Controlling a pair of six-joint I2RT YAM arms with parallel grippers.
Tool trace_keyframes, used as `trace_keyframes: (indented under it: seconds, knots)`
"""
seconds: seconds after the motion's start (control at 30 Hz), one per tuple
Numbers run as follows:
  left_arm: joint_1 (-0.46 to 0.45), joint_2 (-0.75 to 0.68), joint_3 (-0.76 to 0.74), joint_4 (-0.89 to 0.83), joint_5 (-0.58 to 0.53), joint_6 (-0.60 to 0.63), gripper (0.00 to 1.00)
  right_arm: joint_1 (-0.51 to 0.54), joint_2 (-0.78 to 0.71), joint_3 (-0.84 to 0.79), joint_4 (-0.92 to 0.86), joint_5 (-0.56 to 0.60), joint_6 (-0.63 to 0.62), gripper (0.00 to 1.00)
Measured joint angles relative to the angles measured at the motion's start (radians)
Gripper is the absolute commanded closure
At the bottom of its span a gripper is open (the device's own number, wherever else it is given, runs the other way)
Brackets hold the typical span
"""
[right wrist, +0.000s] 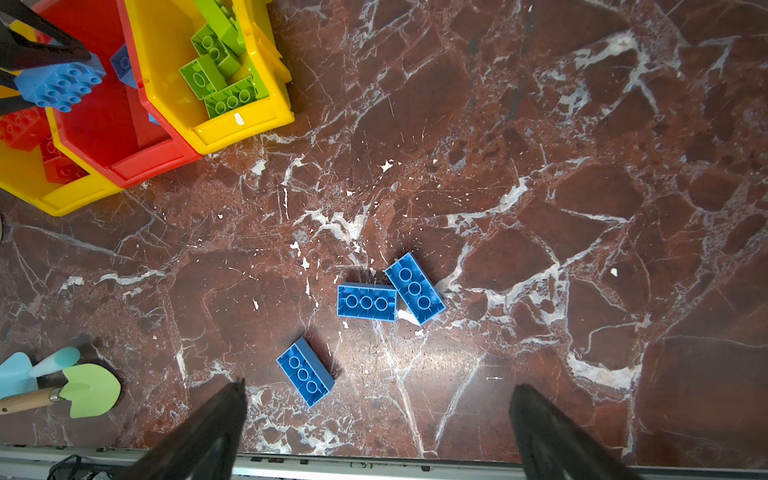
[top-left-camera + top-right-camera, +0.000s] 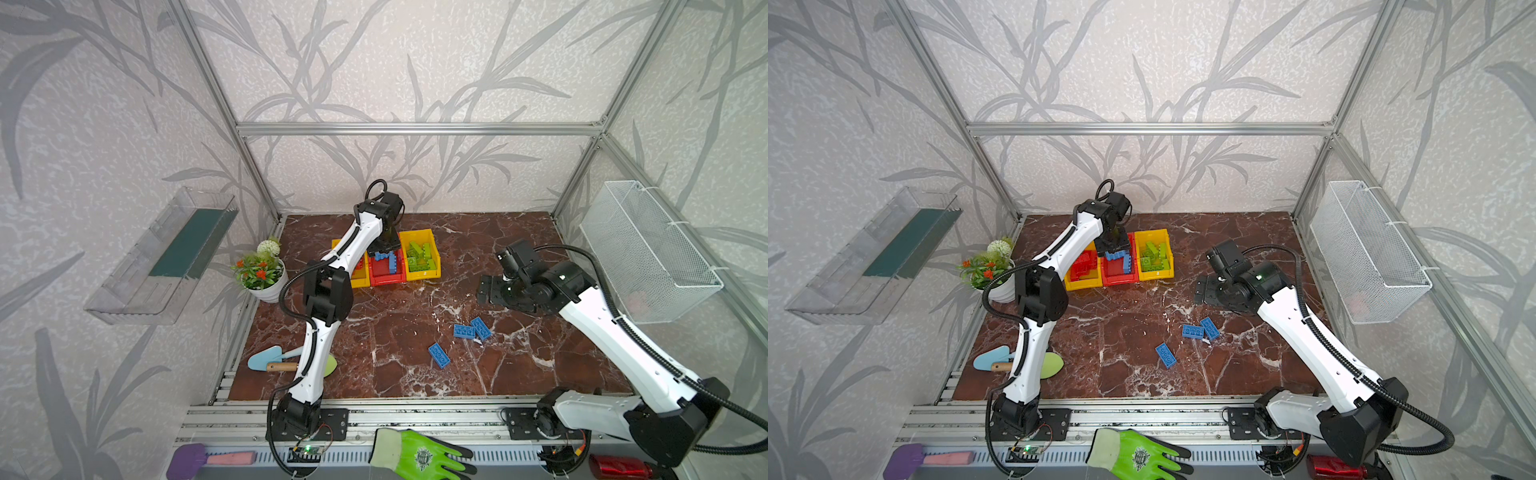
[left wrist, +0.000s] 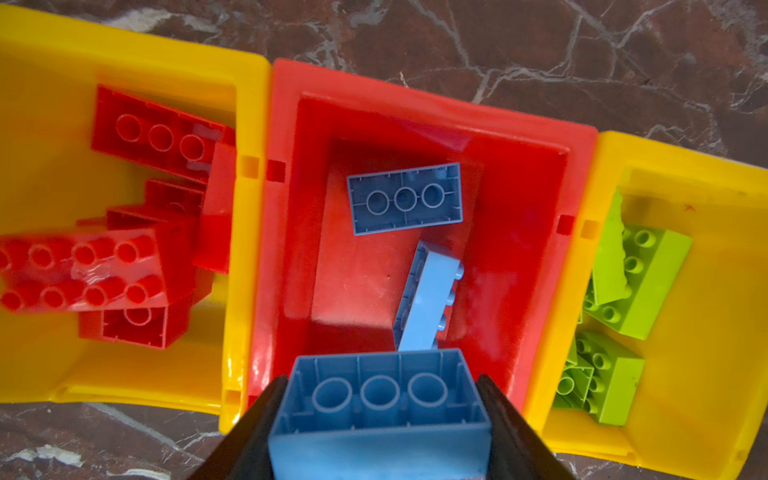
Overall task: Sort the legos into containers by color
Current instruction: 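Carry the blue brick over the red bin and open the left gripper, then move the left gripper to the blue bricks nearest the robot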
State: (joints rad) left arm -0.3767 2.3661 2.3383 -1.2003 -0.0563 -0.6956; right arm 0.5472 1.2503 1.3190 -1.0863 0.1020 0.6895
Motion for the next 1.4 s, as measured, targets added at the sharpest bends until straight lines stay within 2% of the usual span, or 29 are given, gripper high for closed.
trace_keyframes:
  seconds: [0.1,0.27,0.4,0.53,0.67,0.9,1.13,1.3,1.4]
  knots:
    - [0.002,0.011,0.006,-0.002,0.019,0.003,0.14,0.001,0.016,0.021,-0.003,0.003,0.0,0.01]
    - [0.005,0.008,-0.012,0.009,0.048,-0.013,0.14,0.001,0.023,0.039,-0.024,0.003,-0.003,0.01]
    - [-0.009,-0.049,-0.14,0.047,0.062,-0.041,0.14,0.001,0.016,0.042,-0.053,0.002,-0.012,0.01]
    - [-0.053,-0.174,-0.329,0.089,0.061,-0.087,0.14,0.001,-0.035,0.021,-0.076,-0.006,-0.028,0.01]
    - [-0.145,-0.336,-0.526,0.132,0.049,-0.156,0.14,0.001,-0.13,-0.038,-0.117,-0.021,-0.047,0.01]
    - [-0.386,-0.533,-0.786,0.197,0.002,-0.335,0.14,0.001,-0.291,-0.13,-0.211,-0.044,-0.094,0.01]
    - [-0.614,-0.599,-0.914,0.215,-0.069,-0.546,0.14,0.001,-0.445,-0.19,-0.289,-0.075,-0.133,0.01]
    - [-0.727,-0.598,-0.946,0.267,-0.077,-0.665,0.14,0.001,-0.522,-0.222,-0.33,-0.092,-0.15,0.01]
    - [-0.753,-0.583,-0.963,0.312,-0.048,-0.706,0.14,0.001,-0.547,-0.227,-0.341,-0.1,-0.156,0.01]
